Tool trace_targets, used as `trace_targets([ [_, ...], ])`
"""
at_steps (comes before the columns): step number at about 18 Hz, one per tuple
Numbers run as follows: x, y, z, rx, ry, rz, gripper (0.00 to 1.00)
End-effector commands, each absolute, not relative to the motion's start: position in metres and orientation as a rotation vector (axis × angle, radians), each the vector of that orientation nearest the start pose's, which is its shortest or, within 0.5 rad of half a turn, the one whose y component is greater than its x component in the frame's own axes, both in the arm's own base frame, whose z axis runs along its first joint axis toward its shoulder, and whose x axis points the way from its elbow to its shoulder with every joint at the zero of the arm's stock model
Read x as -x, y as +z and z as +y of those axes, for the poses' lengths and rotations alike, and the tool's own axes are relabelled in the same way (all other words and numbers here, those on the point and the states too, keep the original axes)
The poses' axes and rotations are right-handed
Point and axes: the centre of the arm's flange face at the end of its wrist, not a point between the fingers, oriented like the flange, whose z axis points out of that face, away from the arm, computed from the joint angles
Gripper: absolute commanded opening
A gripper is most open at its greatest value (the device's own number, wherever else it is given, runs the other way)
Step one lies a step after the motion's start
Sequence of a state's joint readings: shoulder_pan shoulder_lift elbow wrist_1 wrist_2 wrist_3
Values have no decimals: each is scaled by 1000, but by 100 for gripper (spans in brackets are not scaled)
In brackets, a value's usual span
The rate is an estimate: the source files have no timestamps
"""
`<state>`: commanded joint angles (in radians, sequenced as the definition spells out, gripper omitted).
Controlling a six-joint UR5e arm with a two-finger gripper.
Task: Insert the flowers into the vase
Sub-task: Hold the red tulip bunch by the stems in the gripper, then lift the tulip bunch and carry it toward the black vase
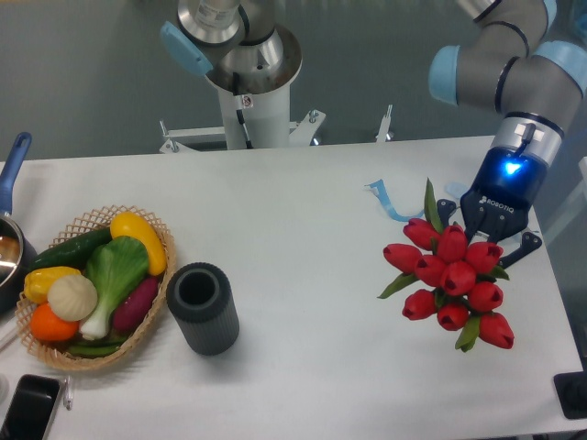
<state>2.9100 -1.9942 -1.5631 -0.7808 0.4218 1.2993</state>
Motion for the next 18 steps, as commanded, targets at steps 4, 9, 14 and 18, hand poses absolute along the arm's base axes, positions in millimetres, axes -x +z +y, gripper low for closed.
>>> trace_targets([
  [4,571,388,366,1950,36,197,27],
  [9,570,388,367,1930,46,221,27],
  [14,564,384,371,1901,26,237,27],
  [18,546,384,382,1731,-36,292,27],
])
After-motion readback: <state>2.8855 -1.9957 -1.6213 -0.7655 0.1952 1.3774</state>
